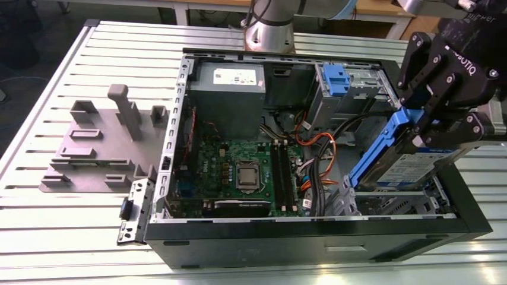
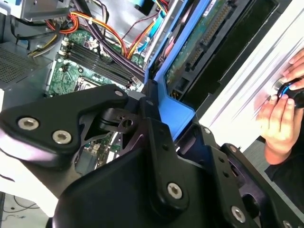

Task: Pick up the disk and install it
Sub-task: 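Insert the disk into the insertion slot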

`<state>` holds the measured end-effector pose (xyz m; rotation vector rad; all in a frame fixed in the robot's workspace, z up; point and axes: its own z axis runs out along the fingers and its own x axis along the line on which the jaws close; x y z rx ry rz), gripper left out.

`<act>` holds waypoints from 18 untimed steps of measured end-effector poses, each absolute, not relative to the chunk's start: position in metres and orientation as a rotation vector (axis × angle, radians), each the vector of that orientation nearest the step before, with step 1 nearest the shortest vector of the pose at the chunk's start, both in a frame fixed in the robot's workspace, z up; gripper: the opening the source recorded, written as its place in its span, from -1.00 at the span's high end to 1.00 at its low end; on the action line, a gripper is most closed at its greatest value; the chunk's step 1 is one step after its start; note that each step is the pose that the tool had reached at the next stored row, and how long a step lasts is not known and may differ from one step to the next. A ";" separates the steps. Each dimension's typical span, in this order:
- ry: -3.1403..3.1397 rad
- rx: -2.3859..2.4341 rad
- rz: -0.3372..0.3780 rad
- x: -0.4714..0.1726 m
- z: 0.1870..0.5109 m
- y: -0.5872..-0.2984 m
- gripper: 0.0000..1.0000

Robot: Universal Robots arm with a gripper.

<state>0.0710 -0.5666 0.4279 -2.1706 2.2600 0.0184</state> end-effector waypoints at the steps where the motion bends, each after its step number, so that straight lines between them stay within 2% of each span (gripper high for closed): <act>1: 2.260 -2.171 0.018 0.071 0.428 -0.567 0.26; 18: 2.260 -2.170 0.019 0.071 0.409 -0.567 0.26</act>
